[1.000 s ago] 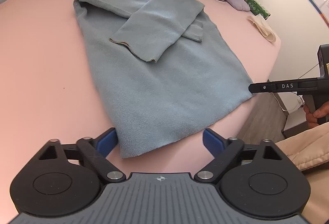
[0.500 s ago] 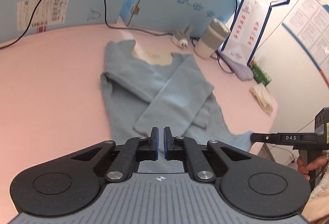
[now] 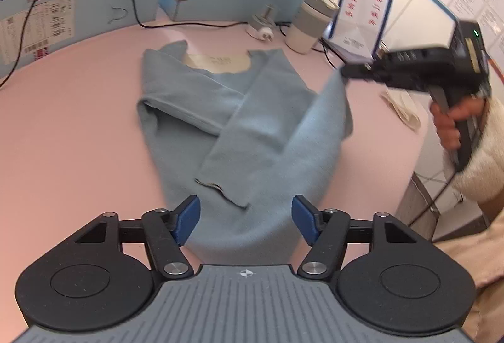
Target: Fold clothes
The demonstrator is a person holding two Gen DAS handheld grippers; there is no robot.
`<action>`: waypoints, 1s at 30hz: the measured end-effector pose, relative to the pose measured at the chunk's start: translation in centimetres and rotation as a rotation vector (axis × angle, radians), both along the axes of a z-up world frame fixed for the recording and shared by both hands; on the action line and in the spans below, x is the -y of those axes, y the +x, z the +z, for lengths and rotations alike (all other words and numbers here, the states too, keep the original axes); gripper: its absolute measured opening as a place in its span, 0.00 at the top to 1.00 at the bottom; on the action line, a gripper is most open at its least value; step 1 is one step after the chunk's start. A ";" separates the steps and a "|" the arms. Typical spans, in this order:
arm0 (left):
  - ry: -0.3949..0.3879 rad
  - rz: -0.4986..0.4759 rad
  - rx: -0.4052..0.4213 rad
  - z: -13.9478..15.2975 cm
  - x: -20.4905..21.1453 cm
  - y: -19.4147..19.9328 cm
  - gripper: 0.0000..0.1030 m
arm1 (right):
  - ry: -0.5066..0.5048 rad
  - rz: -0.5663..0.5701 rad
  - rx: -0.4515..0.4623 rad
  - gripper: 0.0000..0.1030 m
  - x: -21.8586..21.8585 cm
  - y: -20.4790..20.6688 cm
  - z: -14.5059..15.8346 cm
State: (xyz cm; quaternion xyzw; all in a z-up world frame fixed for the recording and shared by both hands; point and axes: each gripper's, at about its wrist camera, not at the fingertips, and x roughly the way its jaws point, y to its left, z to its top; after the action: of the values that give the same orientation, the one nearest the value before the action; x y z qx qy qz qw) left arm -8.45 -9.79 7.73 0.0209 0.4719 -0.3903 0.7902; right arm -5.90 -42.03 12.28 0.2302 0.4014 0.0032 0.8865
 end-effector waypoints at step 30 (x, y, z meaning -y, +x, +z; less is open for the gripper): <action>0.422 -0.098 0.336 -1.8 7.8 -1.8 0.90 | 0.219 -0.077 0.086 0.93 1.3 0.6 1.0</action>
State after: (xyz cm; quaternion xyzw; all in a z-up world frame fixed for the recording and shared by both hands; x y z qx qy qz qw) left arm -10.21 -17.57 5.93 0.2725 0.4034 -0.3121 0.8158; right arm -5.31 -43.37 13.29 0.3403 0.3510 0.0231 0.8721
